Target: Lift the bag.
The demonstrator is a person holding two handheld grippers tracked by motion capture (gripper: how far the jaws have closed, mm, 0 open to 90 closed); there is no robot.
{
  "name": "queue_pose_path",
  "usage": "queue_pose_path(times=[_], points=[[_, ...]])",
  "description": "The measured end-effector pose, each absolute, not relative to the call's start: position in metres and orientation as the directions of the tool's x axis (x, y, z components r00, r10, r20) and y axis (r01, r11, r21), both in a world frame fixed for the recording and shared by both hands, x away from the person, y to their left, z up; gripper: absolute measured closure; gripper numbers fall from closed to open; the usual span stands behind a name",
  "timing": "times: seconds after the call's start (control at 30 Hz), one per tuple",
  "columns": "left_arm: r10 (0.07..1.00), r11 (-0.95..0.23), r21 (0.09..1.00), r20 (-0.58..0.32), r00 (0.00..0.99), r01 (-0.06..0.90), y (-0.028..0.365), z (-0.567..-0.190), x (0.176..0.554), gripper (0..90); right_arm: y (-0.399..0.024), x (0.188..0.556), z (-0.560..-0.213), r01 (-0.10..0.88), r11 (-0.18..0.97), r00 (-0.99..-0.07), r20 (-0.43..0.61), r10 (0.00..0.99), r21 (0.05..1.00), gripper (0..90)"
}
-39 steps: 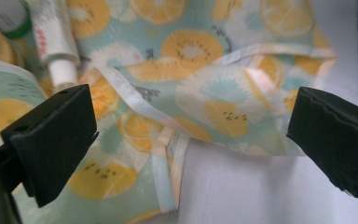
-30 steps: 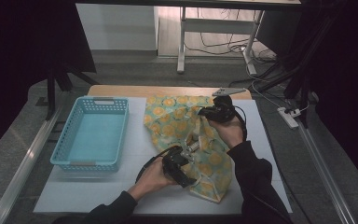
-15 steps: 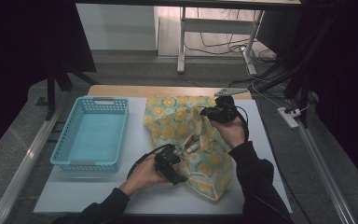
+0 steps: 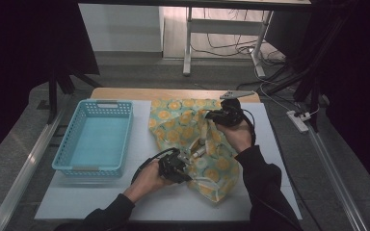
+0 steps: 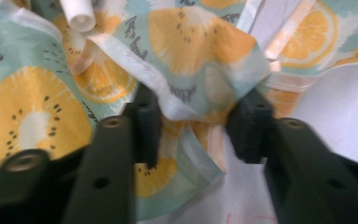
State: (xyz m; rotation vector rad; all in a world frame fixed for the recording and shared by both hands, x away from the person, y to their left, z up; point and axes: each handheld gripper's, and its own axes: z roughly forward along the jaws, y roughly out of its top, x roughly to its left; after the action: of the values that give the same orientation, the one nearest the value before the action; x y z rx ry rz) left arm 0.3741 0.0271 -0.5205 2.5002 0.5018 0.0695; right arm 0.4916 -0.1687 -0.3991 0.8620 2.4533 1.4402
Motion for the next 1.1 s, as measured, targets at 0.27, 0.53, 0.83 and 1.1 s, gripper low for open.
queue_pose_path(times=[0.27,0.53,0.83,1.1], points=[[0.372,-0.737,0.581,-0.079,0.925,0.346,0.026,-0.520,0.373,82.2,-0.168,0.492,-0.399,0.391,0.367,-0.820,0.139,0.555,0.844,90.0],[0.382,-0.727,0.578,-0.107,0.918,0.370,0.039,-0.511,0.372,43.0,-0.173,0.492,-0.399,0.398,0.360,-0.814,0.144,0.562,0.844,90.0],[0.399,-0.773,0.527,-0.031,0.916,0.354,0.050,-0.523,0.364,22.7,-0.171,0.491,-0.397,0.394,0.365,-0.818,0.140,0.558,0.844,90.0],[0.398,-0.756,0.549,-0.045,0.916,0.356,0.058,-0.522,0.370,57.4,-0.169,0.491,-0.398,0.393,0.367,-0.820,0.141,0.555,0.843,90.0]])
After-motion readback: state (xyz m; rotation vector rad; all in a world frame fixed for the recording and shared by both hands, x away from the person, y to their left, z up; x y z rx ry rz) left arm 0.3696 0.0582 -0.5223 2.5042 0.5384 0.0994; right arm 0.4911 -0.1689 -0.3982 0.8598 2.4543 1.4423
